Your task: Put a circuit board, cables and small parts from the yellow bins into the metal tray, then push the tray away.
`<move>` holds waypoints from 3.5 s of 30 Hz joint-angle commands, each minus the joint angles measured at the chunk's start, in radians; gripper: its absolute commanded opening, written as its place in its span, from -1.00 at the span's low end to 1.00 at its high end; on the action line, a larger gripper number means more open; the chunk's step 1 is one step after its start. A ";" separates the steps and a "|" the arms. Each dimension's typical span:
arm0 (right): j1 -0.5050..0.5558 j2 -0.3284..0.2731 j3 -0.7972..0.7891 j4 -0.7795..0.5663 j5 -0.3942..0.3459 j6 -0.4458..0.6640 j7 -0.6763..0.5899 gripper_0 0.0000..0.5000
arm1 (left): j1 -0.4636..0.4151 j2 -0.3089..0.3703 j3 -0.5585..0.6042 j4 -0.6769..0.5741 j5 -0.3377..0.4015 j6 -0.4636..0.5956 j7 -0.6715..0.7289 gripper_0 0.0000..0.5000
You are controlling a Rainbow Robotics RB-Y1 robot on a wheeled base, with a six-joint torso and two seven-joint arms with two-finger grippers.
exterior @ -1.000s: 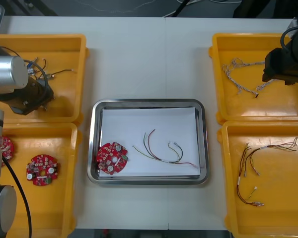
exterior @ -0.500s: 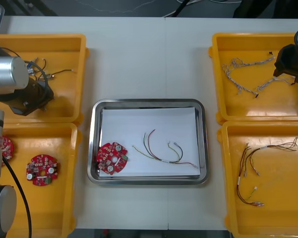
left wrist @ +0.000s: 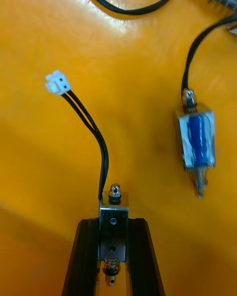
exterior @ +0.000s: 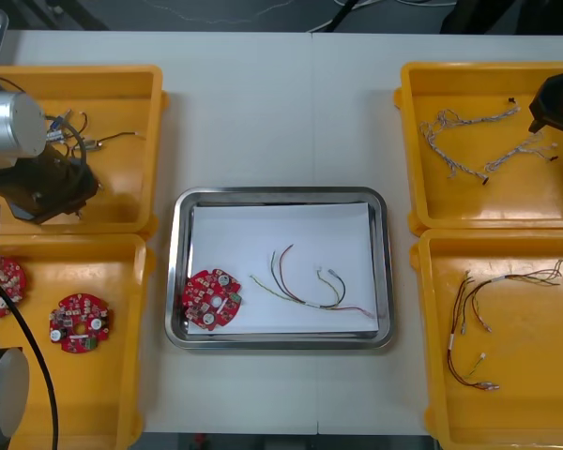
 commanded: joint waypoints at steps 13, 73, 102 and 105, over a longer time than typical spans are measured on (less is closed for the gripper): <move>-0.110 0.093 -0.068 0.246 0.084 -0.245 0.003 1.00 | -0.066 0.101 0.000 -0.298 0.128 0.213 -0.046 -1.00; -0.116 0.131 -0.086 0.453 0.089 -0.453 0.151 -1.00 | 0.002 -0.024 -0.681 -0.507 0.133 0.213 0.189 -1.00; -0.111 0.093 -0.200 0.025 0.078 0.076 0.622 -1.00 | 0.017 -0.024 -0.738 -0.293 0.109 -0.007 0.126 -1.00; -0.111 0.093 -0.203 -0.009 0.069 0.131 0.692 -1.00 | 0.022 -0.022 -0.738 -0.293 0.109 -0.007 0.123 -1.00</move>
